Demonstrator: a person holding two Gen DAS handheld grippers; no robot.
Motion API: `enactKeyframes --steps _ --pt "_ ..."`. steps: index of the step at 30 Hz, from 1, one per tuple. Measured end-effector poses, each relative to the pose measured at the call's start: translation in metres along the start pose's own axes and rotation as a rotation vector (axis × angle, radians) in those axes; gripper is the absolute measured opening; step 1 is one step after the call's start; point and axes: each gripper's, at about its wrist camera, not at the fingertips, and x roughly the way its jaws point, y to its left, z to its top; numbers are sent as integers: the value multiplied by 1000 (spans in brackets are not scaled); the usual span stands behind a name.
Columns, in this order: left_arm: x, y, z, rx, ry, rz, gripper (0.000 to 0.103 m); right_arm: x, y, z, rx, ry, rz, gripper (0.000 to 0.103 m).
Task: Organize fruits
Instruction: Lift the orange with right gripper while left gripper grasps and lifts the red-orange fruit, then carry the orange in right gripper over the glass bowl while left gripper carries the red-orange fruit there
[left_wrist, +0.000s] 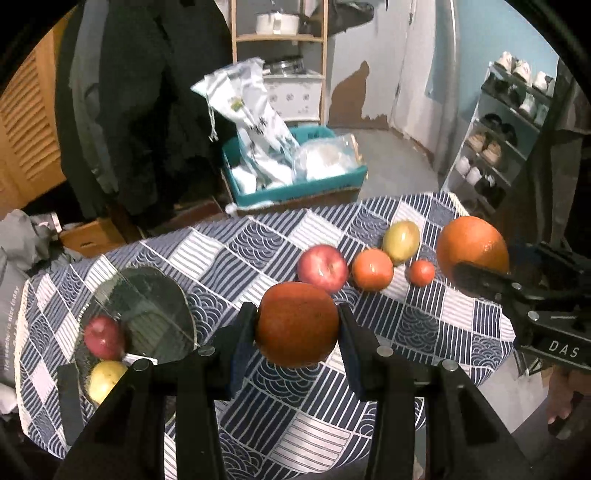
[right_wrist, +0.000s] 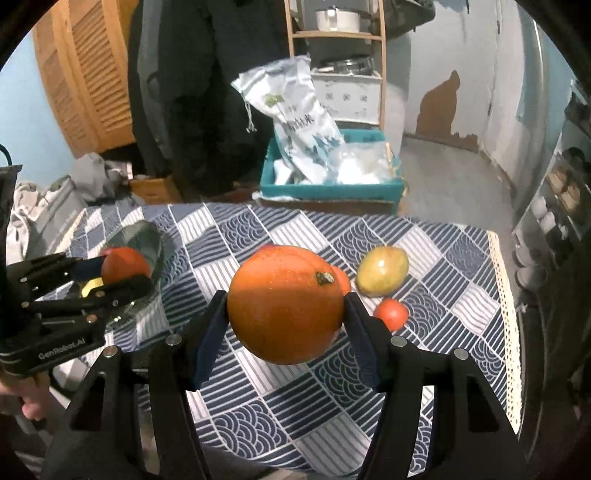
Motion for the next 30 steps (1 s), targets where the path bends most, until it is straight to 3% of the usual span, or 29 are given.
enactKeyframes --steps 17,30 --pt "-43 31 5 -38 -98 24 44 -26 34 30 -32 -105 69 63" --pt "-53 71 -1 -113 -109 47 44 -11 69 41 -82 -90 104 63"
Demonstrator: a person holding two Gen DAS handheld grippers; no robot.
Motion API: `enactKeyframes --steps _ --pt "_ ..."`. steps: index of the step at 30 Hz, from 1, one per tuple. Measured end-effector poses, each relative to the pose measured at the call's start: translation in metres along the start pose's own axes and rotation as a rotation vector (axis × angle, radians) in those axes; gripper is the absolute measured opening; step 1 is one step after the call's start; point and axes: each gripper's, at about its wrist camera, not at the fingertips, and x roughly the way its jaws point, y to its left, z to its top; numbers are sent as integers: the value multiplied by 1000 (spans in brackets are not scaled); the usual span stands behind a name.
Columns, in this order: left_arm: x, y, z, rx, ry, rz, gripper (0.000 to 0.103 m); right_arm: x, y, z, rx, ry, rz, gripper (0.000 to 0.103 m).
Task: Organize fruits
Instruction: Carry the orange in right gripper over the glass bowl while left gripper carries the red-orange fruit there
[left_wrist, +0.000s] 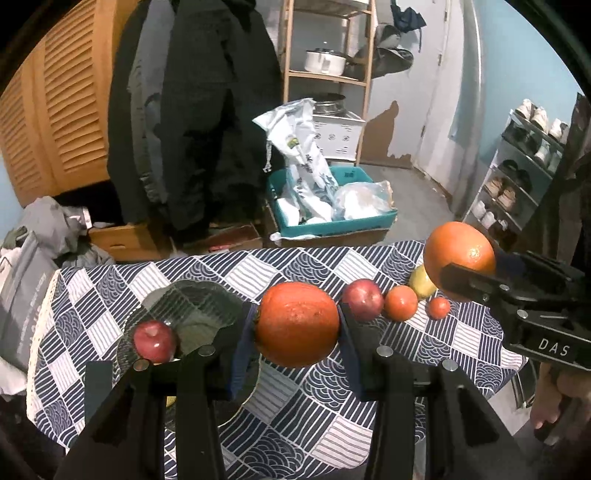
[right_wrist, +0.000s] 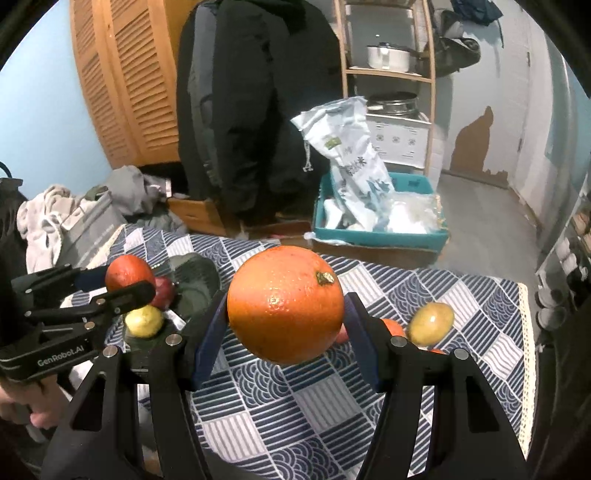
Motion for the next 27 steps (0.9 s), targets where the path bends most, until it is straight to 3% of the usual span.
enactKeyframes --steps 27 --pt "32 95 -28 -159 86 122 44 96 80 21 -71 115 123 63"
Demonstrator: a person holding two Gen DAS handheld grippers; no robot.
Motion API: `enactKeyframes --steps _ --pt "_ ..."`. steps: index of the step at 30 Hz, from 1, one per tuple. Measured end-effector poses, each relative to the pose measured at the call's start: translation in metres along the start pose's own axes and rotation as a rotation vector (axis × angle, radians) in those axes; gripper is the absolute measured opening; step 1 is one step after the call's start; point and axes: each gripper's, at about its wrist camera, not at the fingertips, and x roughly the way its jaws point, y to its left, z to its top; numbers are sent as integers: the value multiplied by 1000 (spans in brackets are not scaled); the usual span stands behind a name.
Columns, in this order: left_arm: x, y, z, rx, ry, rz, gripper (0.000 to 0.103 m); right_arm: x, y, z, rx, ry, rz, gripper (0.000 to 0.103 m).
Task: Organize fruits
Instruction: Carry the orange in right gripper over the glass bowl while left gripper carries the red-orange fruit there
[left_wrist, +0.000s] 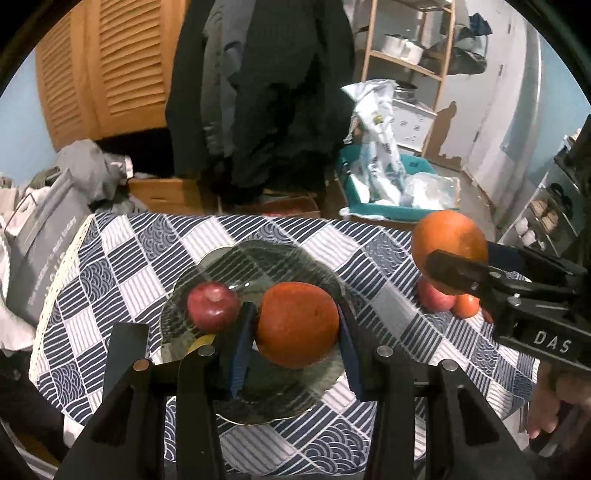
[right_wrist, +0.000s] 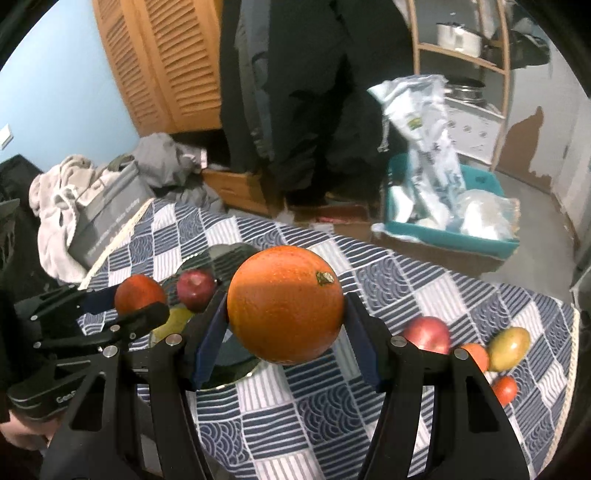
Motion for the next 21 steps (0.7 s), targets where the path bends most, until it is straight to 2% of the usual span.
enactKeyframes --steps 7,14,21 --pt "23 23 -11 -38 55 46 44 41 15 -3 -18 64 43 63" --pt "48 40 -25 -78 131 57 44 76 33 -11 -76 135 30 63" --pt "66 45 -37 -70 182 77 44 101 36 -20 -64 196 35 63"
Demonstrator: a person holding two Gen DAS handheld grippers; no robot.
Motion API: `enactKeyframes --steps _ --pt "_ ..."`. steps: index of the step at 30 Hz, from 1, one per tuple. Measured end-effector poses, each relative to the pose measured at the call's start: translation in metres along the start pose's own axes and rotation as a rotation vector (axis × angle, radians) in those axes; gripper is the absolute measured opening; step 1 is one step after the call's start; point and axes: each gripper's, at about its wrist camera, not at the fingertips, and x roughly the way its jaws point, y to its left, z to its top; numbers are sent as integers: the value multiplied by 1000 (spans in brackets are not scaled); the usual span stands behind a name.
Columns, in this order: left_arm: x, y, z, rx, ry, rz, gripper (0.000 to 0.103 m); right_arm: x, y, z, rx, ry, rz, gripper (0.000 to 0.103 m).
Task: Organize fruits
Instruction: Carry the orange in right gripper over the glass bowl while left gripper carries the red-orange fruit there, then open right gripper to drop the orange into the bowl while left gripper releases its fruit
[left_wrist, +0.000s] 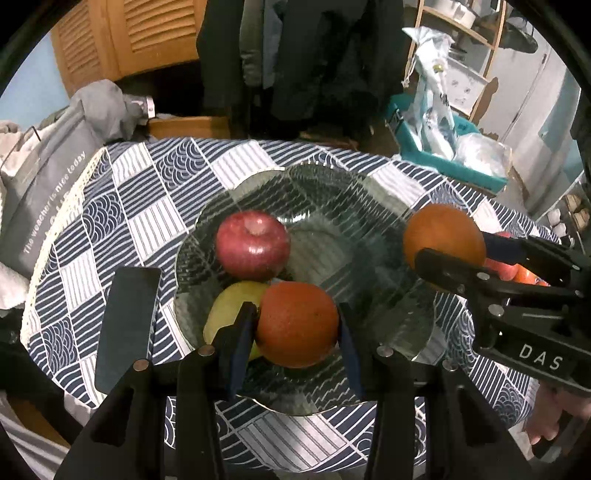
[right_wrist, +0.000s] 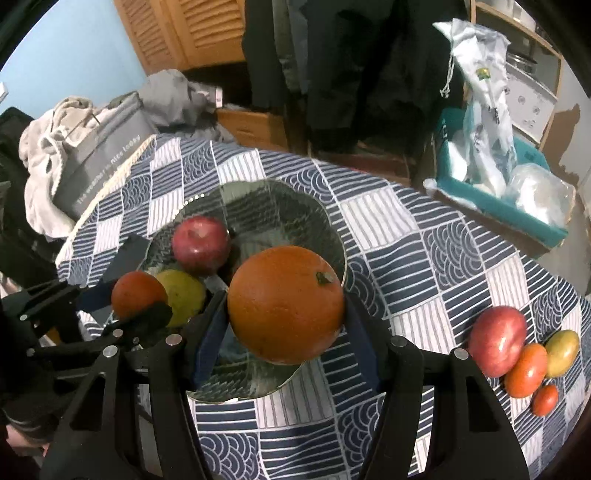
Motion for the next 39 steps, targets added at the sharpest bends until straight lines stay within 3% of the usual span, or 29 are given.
enactKeyframes --steps 10,16,20,23,39 --pt "26 10 -12 -36 99 -8 45 18 0 -7 11 66 8 63" --pt "27 8 -13 -32 103 -2 45 24 0 -11 19 98 19 63" --pt "28 7 -13 -18 105 0 50 26 -1 -12 33 105 31 64" --pt "29 4 -13 -7 115 -1 64 28 -2 -12 43 115 45 64" --pt "14 -2 -8 -7 73 3 66 -5 -6 -5 38 30 -15 64"
